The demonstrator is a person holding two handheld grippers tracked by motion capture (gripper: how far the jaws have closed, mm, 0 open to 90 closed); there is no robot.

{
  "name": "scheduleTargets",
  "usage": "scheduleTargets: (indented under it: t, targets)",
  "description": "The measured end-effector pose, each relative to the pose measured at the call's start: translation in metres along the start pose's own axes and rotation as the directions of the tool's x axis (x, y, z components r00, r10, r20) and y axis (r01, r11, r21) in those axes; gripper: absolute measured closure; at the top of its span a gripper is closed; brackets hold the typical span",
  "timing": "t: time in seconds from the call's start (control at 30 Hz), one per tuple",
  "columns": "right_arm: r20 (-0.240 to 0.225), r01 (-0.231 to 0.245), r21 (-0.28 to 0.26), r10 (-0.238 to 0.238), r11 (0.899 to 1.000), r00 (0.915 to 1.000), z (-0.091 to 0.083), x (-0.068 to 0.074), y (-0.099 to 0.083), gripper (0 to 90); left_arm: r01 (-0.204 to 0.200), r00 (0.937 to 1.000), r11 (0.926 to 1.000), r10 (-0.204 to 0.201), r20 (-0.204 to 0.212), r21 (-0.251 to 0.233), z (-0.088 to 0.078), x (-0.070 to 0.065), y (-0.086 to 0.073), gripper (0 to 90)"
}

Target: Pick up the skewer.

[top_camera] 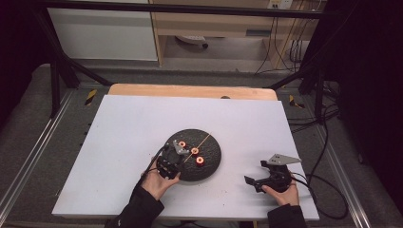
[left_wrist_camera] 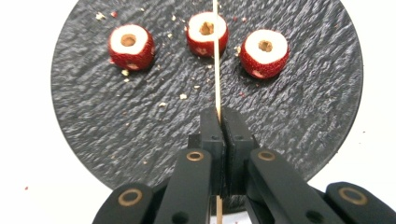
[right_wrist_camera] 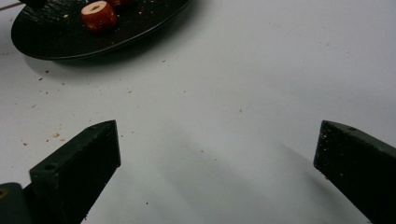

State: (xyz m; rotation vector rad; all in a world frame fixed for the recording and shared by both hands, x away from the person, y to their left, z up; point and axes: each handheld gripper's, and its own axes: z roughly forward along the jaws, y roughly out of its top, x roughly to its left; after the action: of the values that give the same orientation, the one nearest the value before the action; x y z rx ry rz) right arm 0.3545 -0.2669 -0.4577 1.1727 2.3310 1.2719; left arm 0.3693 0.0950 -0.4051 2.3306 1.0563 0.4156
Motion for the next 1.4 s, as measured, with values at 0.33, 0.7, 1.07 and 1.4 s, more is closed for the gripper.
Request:
scheduleTargets:
  t: [0.33,0.7,1.07,1.4]
  targets:
    - [0.002,-0.006,0.003,0.006,1.000,1.0000,0.000,0.000,0.000,1.1,0.007,0.9990,0.9953,-0.003,0.045,-0.097,-0.023,0.016,-0.017,88.2]
    - [0.002,-0.016,0.005,0.016,1.000,0.9999,0.001,0.001,0.001,1.1,0.020,0.9965,0.9849,-0.006,0.084,-0.172,-0.037,0.033,-0.044,88.1]
    - [0.008,-0.031,0.013,0.031,0.999,0.9995,0.001,0.003,0.004,1.2,0.050,0.9928,0.9690,-0.022,0.117,-0.242,-0.049,0.046,-0.074,88.1]
    - [0.019,-0.016,0.036,0.015,0.999,0.9997,0.008,0.012,0.020,1.4,0.052,0.9924,0.9634,-0.020,0.121,-0.263,-0.052,0.053,-0.092,88.1]
